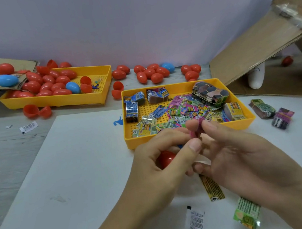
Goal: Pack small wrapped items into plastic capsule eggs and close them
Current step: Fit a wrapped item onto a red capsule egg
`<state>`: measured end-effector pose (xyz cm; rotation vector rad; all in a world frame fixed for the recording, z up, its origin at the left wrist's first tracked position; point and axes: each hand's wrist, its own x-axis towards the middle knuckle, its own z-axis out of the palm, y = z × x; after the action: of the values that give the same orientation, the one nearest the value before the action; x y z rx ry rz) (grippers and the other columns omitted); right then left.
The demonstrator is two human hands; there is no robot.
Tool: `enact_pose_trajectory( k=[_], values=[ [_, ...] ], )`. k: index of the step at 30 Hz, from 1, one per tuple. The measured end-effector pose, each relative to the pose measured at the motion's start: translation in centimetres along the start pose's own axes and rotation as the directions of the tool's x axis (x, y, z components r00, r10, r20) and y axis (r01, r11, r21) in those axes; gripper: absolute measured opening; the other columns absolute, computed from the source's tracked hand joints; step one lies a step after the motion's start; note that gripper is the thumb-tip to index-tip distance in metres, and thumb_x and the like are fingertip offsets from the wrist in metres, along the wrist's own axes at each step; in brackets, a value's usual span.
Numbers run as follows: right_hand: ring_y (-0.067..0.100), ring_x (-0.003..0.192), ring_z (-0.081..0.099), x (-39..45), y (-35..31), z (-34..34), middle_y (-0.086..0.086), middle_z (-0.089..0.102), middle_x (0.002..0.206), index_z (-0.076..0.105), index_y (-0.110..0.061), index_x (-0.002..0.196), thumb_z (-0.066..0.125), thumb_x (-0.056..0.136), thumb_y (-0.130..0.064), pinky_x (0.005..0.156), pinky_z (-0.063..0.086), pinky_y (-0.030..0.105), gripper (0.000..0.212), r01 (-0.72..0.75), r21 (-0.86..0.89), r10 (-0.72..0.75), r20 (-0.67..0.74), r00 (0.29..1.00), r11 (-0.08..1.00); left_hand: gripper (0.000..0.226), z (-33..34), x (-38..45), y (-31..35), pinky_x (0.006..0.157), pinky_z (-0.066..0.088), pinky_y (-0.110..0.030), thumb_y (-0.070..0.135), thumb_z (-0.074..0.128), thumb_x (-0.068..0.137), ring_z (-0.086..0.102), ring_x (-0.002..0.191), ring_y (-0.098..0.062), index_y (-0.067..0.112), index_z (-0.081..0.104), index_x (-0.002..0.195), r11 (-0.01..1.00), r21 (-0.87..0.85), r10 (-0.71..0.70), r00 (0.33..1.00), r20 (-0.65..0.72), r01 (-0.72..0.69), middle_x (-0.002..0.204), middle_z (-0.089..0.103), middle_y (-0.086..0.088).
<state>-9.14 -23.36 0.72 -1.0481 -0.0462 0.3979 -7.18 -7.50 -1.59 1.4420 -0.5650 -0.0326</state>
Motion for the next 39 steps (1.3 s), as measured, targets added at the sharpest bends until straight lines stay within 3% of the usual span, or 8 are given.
enact_pose_trajectory(
  k=[6, 11, 15, 21, 25, 30, 36, 39],
  values=[
    [0.023, 0.100, 0.055, 0.1, 0.2, 0.0, 0.001, 0.068, 0.102, 0.078, -0.020, 0.093, 0.086, 0.066, -0.037, 0.082, 0.038, 0.037, 0.032, -0.029, 0.140, 0.028, 0.014, 1.000, 0.990, 0.024, -0.1, 0.2, -0.4, 0.051, 0.041, -0.023, 0.035, 0.073, 0.079, 0.052, 0.055, -0.013, 0.024, 0.078, 0.100, 0.961, -0.176, -0.214, 0.976, 0.024, 0.215, 0.062, 0.058, 0.004],
    [0.046, 0.140, 0.034, 0.1, 0.3, 0.1, 0.011, 0.060, 0.120, 0.077, -0.021, 0.095, 0.085, 0.069, -0.038, 0.099, 0.032, 0.047, 0.032, -0.064, 0.171, 0.062, 0.016, 0.998, 0.983, 0.014, 0.1, 0.1, -0.6, 0.057, 0.045, -0.015, 0.016, 0.069, 0.084, 0.056, 0.057, -0.004, 0.011, 0.078, 0.093, 0.997, -0.050, -0.061, 0.996, -0.070, 0.058, 0.064, 0.061, 0.008],
    [0.020, 0.107, 0.064, 0.1, -0.2, 0.0, 0.004, 0.067, 0.109, 0.079, -0.020, 0.090, 0.089, 0.059, -0.045, 0.080, 0.051, 0.032, 0.040, -0.077, 0.129, 0.082, -0.035, 0.996, 0.989, 0.007, -0.1, 0.1, -0.2, 0.052, 0.044, -0.012, 0.014, 0.071, 0.085, 0.056, 0.051, -0.005, 0.009, 0.076, 0.083, 0.999, 0.038, 0.045, 0.985, -0.167, -0.039, 0.062, 0.061, 0.007],
    [0.016, 0.079, 0.059, 0.2, -0.1, -0.5, 0.005, 0.067, 0.095, 0.078, -0.012, 0.096, 0.094, 0.053, -0.037, 0.054, 0.044, 0.025, 0.053, -0.148, 0.302, 0.174, -0.060, 0.983, 0.942, 0.005, 0.0, -0.2, -0.3, 0.060, 0.048, -0.024, 0.014, 0.068, 0.086, 0.059, 0.062, -0.013, 0.016, 0.069, 0.081, 0.954, 0.287, 0.147, 0.968, -0.204, -0.084, 0.075, 0.059, 0.009],
    [0.019, 0.082, 0.054, 0.0, 0.1, -0.5, 0.009, 0.065, 0.106, 0.074, -0.015, 0.108, 0.084, 0.072, -0.039, 0.057, 0.040, 0.028, 0.044, -0.200, 0.447, 0.164, 0.118, 0.979, 0.872, 0.009, 0.1, -0.2, 0.1, 0.058, 0.046, -0.021, 0.015, 0.063, 0.091, 0.061, 0.063, -0.015, 0.020, 0.066, 0.084, 0.928, 0.347, 0.225, 0.946, -0.232, -0.136, 0.079, 0.060, 0.010],
    [0.020, 0.082, 0.056, 0.0, 0.4, -0.2, 0.008, 0.064, 0.109, 0.075, -0.013, 0.103, 0.085, 0.070, -0.040, 0.058, 0.043, 0.029, 0.044, -0.188, 0.455, 0.155, 0.109, 0.982, 0.870, 0.012, 0.0, -0.3, 0.2, 0.055, 0.046, -0.027, 0.015, 0.061, 0.093, 0.059, 0.061, -0.019, 0.018, 0.064, 0.082, 0.925, 0.347, 0.260, 0.926, -0.275, -0.156, 0.074, 0.058, 0.009],
    [0.016, 0.066, 0.060, 0.1, 0.5, 0.5, 0.006, 0.066, 0.089, 0.076, -0.010, 0.087, 0.088, 0.064, -0.030, 0.044, 0.040, 0.024, 0.032, -0.100, 0.294, 0.140, -0.117, 0.983, 0.951, 0.010, 0.2, -0.3, 0.1, 0.057, 0.045, -0.025, 0.016, 0.061, 0.092, 0.058, 0.063, -0.020, 0.013, 0.065, 0.083, 0.929, 0.342, 0.241, 0.935, -0.261, -0.144, 0.074, 0.057, 0.003],
    [0.013, 0.060, 0.058, 0.1, 0.6, 0.3, 0.006, 0.066, 0.083, 0.072, -0.018, 0.076, 0.087, 0.064, -0.023, 0.039, 0.038, 0.022, 0.021, 0.022, -0.074, -0.046, -0.336, 0.941, 0.997, 0.014, -0.1, -0.2, 0.0, 0.056, 0.044, -0.028, 0.021, 0.063, 0.091, 0.055, 0.061, -0.019, 0.011, 0.063, 0.080, 0.930, 0.350, 0.212, 0.943, -0.255, -0.114, 0.068, 0.055, 0.002]
  ],
)
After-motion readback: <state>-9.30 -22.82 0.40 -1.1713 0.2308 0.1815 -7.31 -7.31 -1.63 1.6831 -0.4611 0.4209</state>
